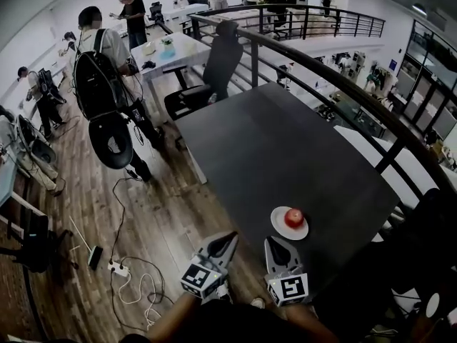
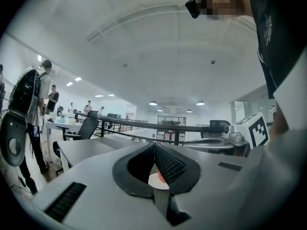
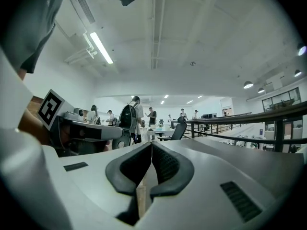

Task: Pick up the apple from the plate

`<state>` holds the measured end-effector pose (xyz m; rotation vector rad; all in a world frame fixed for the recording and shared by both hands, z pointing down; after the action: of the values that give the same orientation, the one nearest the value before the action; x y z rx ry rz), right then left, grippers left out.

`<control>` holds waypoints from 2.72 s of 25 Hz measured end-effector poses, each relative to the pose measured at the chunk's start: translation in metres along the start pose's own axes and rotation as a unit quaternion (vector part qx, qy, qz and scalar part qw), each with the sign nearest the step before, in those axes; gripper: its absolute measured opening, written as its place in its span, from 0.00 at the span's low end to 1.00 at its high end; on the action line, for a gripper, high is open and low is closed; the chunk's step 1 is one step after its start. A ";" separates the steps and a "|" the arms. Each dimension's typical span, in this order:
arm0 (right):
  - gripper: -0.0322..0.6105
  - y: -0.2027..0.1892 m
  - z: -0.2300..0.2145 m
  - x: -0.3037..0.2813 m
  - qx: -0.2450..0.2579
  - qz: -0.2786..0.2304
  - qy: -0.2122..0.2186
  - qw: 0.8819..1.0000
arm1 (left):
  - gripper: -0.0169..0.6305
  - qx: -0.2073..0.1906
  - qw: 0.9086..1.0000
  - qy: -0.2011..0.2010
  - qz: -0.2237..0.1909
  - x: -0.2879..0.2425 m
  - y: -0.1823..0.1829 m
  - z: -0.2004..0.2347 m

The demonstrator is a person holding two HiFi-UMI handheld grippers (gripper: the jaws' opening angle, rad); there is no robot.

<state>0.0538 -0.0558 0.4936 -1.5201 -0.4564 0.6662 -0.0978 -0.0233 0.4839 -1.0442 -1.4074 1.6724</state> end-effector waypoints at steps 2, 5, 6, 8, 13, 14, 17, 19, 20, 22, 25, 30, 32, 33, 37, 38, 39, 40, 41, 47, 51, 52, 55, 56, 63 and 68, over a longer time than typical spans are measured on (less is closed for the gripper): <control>0.09 -0.001 -0.001 -0.010 -0.004 0.004 -0.014 1.000 | 0.06 0.001 1.000 -0.013 0.001 -0.006 0.000 0.011; 0.09 -0.006 -0.002 -0.024 -0.007 0.009 -0.039 0.999 | 0.06 0.003 0.999 -0.032 0.004 -0.012 -0.003 0.031; 0.09 -0.007 -0.003 -0.028 -0.009 0.014 -0.050 0.999 | 0.06 0.003 0.999 -0.040 0.005 -0.015 -0.004 0.038; 0.09 -0.009 -0.007 -0.035 -0.009 0.021 -0.074 0.997 | 0.06 -0.001 0.998 -0.056 0.004 -0.023 -0.004 0.049; 0.09 -0.020 -0.012 -0.047 -0.006 0.031 -0.118 0.992 | 0.06 -0.013 0.995 -0.094 0.002 -0.044 -0.006 0.068; 0.09 -0.020 -0.011 -0.048 -0.003 0.034 -0.126 0.991 | 0.06 -0.014 0.995 -0.102 0.003 -0.047 -0.007 0.071; 0.09 -0.018 -0.016 -0.047 -0.001 0.044 -0.154 0.987 | 0.06 -0.012 0.992 -0.125 0.006 -0.058 -0.010 0.074; 0.09 -0.019 -0.024 -0.043 -0.004 0.048 -0.172 0.984 | 0.06 -0.008 0.991 -0.137 0.011 -0.067 -0.013 0.073; 0.09 -0.021 -0.029 -0.041 -0.005 0.050 -0.179 0.983 | 0.06 -0.005 0.990 -0.142 0.015 -0.072 -0.015 0.071; 0.09 -0.026 -0.040 -0.038 -0.004 0.056 -0.186 0.981 | 0.06 -0.002 0.988 -0.150 0.022 -0.082 -0.018 0.066; 0.09 -0.036 -0.056 -0.036 -0.004 0.067 -0.192 0.979 | 0.06 -0.003 0.987 -0.158 0.037 -0.099 -0.024 0.060; 0.09 -0.050 -0.077 -0.040 -0.010 0.083 -0.185 0.979 | 0.06 -0.015 0.985 -0.162 0.053 -0.124 -0.032 0.049; 0.09 -0.053 -0.085 -0.042 -0.010 0.082 -0.185 0.979 | 0.06 -0.012 0.985 -0.163 0.063 -0.133 -0.037 0.046; 0.09 -0.056 -0.089 -0.043 -0.010 0.086 -0.185 0.979 | 0.06 -0.011 0.984 -0.164 0.068 -0.137 -0.041 0.045; 0.09 -0.073 -0.098 -0.048 -0.022 0.098 -0.178 0.979 | 0.06 -0.014 0.982 -0.171 0.084 -0.151 -0.055 0.043; 0.09 -0.075 -0.100 -0.050 -0.024 0.093 -0.174 0.980 | 0.06 -0.014 0.981 -0.172 0.088 -0.154 -0.057 0.043; 0.09 -0.075 -0.101 -0.051 -0.024 0.087 -0.169 0.981 | 0.06 -0.013 0.980 -0.173 0.092 -0.157 -0.058 0.043; 0.10 -0.075 -0.103 -0.053 -0.023 0.085 -0.163 0.983 | 0.06 -0.011 0.980 -0.174 0.095 -0.160 -0.058 0.043; 0.15 -0.076 -0.104 -0.054 -0.021 0.086 -0.157 0.984 | 0.06 -0.008 0.980 -0.175 0.096 -0.163 -0.058 0.043; 0.35 -0.091 -0.117 -0.053 -0.031 0.127 -0.161 0.978 | 0.06 0.000 0.979 -0.183 0.092 -0.177 -0.053 0.038; 0.45 -0.102 -0.122 -0.056 -0.035 0.154 -0.144 0.977 | 0.06 0.001 0.979 -0.182 0.096 -0.183 -0.055 0.037; 0.46 -0.106 -0.125 -0.056 -0.035 0.164 -0.140 0.976 | 0.06 0.002 0.978 -0.183 0.097 -0.186 -0.057 0.035; 0.50 -0.120 -0.135 -0.061 -0.040 0.184 -0.139 0.972 | 0.06 0.003 0.978 -0.183 0.099 -0.192 -0.062 0.034; 0.52 -0.125 -0.137 -0.064 -0.044 0.186 -0.140 0.972 | 0.06 0.003 0.978 -0.182 0.102 -0.192 -0.064 0.036; 0.61 -0.157 -0.154 -0.074 -0.060 0.215 -0.129 0.966 | 0.06 -0.001 0.977 -0.177 0.123 -0.192 -0.074 0.034; 0.67 -0.178 -0.166 -0.086 -0.087 0.224 -0.128 0.962 | 0.06 0.004 0.978 -0.164 0.130 -0.191 -0.082 0.042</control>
<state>0.1185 -0.2254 0.6775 -1.7306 -0.3712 1.2129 -0.0530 -0.1979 0.5951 -1.0150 -1.5177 2.1159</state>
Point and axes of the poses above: the fingertips, and each gripper's own axes: x backward along the fingers, z to its left, y out of its top, the point moved 6 cm from there along x, backward along the fingers, and after that the axes turned 5 degrees about z, right-handed, at the moved point
